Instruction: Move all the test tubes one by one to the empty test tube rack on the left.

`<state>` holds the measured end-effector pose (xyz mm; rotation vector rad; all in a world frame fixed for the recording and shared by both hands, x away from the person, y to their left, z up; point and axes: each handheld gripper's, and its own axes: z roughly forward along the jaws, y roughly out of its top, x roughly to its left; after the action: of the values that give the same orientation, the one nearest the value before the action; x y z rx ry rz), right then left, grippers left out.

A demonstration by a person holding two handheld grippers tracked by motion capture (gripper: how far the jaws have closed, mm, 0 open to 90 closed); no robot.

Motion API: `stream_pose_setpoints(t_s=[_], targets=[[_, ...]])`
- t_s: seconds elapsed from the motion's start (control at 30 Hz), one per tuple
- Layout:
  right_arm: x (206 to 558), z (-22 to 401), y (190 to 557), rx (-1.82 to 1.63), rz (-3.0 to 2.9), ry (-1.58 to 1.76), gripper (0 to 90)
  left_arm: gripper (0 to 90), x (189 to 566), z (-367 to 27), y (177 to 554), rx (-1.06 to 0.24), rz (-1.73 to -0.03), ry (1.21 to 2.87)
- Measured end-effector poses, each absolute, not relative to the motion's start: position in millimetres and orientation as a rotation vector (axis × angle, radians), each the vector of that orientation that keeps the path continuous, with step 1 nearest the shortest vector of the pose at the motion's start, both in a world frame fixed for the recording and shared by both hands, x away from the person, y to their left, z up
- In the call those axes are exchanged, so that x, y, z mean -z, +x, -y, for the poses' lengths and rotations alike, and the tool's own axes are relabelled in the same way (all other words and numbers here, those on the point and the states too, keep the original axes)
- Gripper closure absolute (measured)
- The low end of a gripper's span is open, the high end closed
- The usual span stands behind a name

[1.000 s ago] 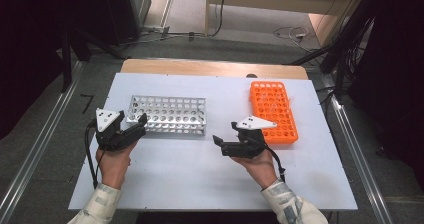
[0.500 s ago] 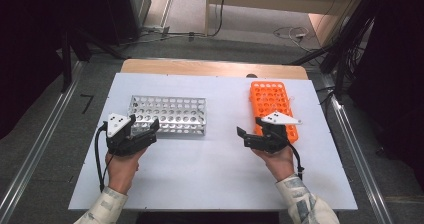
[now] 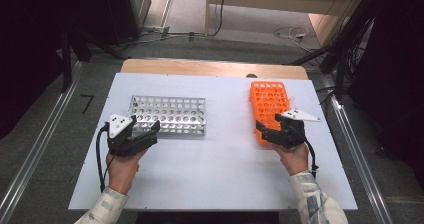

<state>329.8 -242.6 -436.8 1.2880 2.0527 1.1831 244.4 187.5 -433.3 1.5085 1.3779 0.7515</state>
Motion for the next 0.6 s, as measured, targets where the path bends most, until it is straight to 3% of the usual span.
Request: stream_pose_setpoints(t_s=[0.33, 0.6], targets=[[451.7, 250.6, 348.2, -1.133, -1.984, 1.338, 24.4, 20.3, 433.4, -185.4, 243.8, -0.752, -1.373, 1.517], [460.0, 255.2, 362.5, -1.141, -1.937, 1.370, 41.9, 20.4, 434.9, -183.6, 244.2, -0.749, -1.369, 1.526]])
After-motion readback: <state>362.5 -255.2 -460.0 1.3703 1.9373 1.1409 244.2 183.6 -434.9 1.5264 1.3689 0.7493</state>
